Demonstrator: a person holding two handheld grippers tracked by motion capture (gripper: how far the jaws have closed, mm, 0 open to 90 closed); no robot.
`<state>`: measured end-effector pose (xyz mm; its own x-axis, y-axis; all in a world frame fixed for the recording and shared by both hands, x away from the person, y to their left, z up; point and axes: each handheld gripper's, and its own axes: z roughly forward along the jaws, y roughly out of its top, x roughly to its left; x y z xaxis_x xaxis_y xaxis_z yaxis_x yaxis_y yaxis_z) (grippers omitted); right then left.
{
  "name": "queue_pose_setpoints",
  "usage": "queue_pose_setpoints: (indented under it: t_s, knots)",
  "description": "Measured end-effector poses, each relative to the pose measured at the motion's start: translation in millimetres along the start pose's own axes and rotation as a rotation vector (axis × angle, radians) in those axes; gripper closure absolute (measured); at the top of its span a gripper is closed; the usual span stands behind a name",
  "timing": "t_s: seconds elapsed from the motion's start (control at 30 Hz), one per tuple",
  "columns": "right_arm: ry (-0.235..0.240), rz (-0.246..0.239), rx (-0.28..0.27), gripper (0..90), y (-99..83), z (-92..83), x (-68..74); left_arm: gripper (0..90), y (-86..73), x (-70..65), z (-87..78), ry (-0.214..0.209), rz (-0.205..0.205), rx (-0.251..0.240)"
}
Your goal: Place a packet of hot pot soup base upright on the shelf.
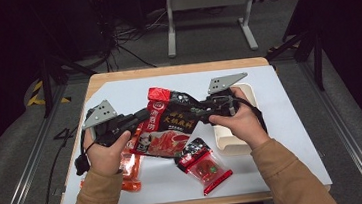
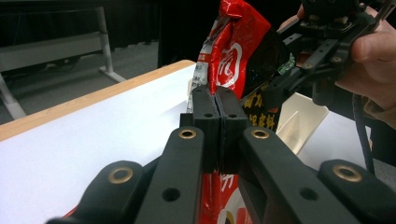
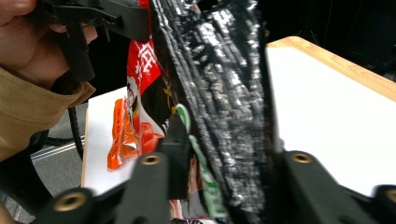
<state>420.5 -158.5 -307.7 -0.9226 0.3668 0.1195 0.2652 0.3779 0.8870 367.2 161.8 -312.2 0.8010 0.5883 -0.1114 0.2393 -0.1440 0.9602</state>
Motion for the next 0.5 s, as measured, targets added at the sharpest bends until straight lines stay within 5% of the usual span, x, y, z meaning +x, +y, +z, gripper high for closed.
queue_pose_setpoints:
  t_s: [0.5]
  knots:
    - [-0.064, -0.037, -0.021, 77.3, 21.5, -18.3, 10.5, 87.6, 0.6, -0.3, 0.8, -0.033, 0.005, -0.026]
